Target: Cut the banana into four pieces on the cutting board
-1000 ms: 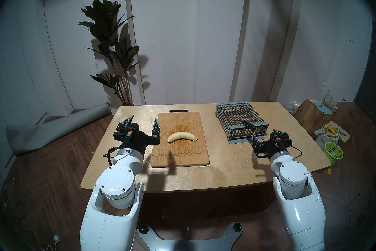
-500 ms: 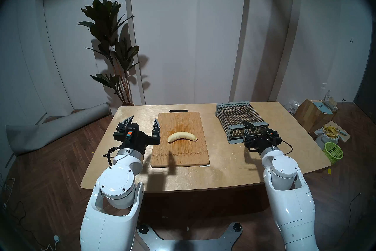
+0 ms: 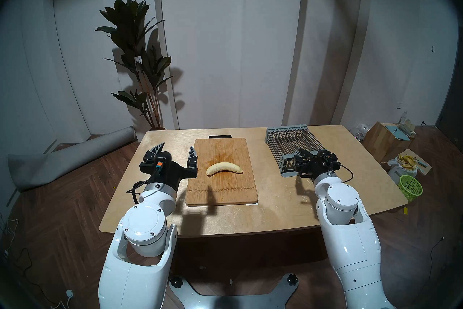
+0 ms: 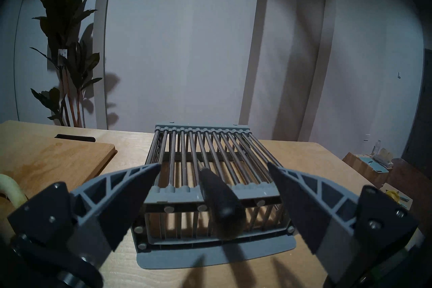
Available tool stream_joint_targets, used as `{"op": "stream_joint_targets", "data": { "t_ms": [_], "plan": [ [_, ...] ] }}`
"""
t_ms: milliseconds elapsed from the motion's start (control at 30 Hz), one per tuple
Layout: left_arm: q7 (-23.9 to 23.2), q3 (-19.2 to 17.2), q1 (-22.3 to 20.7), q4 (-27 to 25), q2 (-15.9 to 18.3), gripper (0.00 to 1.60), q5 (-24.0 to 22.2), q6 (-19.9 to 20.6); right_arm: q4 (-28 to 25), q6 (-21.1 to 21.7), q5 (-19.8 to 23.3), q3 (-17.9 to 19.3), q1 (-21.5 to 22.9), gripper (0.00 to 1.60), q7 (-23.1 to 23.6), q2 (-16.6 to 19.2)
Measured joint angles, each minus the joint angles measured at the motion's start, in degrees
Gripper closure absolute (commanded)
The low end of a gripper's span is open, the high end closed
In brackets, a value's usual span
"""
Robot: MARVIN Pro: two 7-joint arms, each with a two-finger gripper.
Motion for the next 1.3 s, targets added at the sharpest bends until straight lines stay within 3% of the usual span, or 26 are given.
{"op": "stream_joint_targets", "data": {
  "t_ms": [667, 1300],
  "plan": [
    [0.0, 0.0, 0.01, 0.0, 0.0, 0.0, 0.0, 0.0, 6.28, 1.42, -1.6, -1.35, 5.52, 0.0, 1.22, 1.68],
    [0.0, 0.0, 0.01, 0.0, 0.0, 0.0, 0.0, 0.01, 9.27, 0.36, -0.88, -2.66, 5.92, 0.0, -0.98, -0.11]
  ]
}}
